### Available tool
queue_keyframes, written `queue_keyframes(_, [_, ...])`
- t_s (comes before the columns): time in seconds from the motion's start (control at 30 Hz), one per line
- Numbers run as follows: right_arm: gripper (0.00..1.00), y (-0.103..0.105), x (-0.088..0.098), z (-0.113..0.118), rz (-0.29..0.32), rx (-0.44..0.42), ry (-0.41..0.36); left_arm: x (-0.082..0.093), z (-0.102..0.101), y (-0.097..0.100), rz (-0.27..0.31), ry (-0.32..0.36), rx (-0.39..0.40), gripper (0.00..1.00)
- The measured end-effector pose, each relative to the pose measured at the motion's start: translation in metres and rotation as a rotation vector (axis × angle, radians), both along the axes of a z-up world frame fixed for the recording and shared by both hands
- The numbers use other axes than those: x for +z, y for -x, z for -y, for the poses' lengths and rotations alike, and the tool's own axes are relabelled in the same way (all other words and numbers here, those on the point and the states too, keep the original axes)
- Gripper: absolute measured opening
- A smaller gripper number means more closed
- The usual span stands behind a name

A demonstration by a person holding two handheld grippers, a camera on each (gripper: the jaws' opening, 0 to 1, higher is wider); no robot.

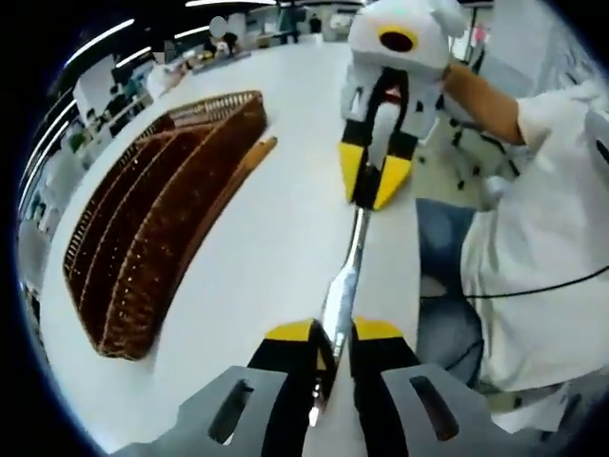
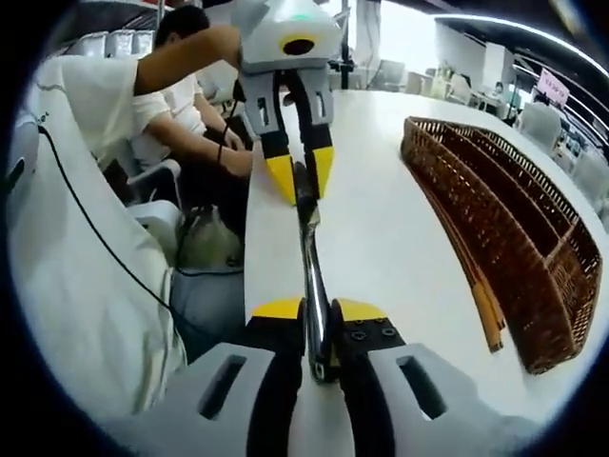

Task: Arrange the knives, forks, and spoons in their matching storage slots by inserting each utensil handle-first until every utensil is classified and aligned in the correct compartment

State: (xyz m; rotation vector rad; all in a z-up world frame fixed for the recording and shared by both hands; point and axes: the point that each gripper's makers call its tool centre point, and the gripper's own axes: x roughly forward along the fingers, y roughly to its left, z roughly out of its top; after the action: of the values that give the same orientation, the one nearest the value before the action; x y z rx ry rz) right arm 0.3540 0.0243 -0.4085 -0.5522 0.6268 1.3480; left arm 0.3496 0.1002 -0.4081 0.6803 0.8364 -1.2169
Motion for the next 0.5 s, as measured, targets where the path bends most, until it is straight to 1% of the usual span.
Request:
queue_keyframes(0.1, [0.11, 0.0, -0.0007, -0.0053, -0.005, 0.025, 0.025, 0.0002, -0.0002, -0.0003, 0.023, -0.016, -0.007, 0.12])
queue_keyframes(0.2, [0.1, 0.0008, -0.001, -0.0092, 0.022, 0.046, 0.065, 0.0005, 0.0, 0.0016, 0.05, -0.03, -0.014, 0.12])
queue_keyframes(0.23, [0.1, 0.0018, -0.0011, -0.0097, 0.022, 0.038, 0.073, 0.0006, 0.0, 0.0022, 0.061, -0.034, -0.017, 0.12])
queue_keyframes(0.27, [0.1, 0.0025, -0.001, -0.0091, 0.047, 0.044, 0.084, 0.001, -0.0004, 0.0019, 0.081, -0.038, -0.019, 0.12])
queue_keyframes(0.3, [0.1, 0.0024, -0.0008, -0.0092, 0.059, 0.049, 0.085, 0.0011, -0.0006, 0.0017, 0.088, -0.038, -0.021, 0.12])
queue_keyframes(0.33, [0.09, 0.0038, 0.0004, -0.0089, 0.098, 0.064, 0.086, 0.0014, -0.0005, 0.0033, 0.11, -0.036, -0.027, 0.12])
queue_keyframes(0.4, [0.09, 0.0057, 0.0014, -0.0086, 0.133, 0.07, 0.088, 0.0016, -0.0003, 0.0052, 0.129, -0.033, -0.028, 0.12])
queue_keyframes(0.47, [0.08, 0.0065, 0.0028, -0.0096, 0.225, 0.104, 0.105, 0.0016, -0.0005, 0.0058, 0.145, -0.031, -0.02, 0.12])
queue_keyframes(0.5, [0.08, 0.0062, 0.0027, -0.0102, 0.25, 0.113, 0.112, 0.0017, -0.0006, 0.006, 0.15, -0.028, -0.02, 0.12])
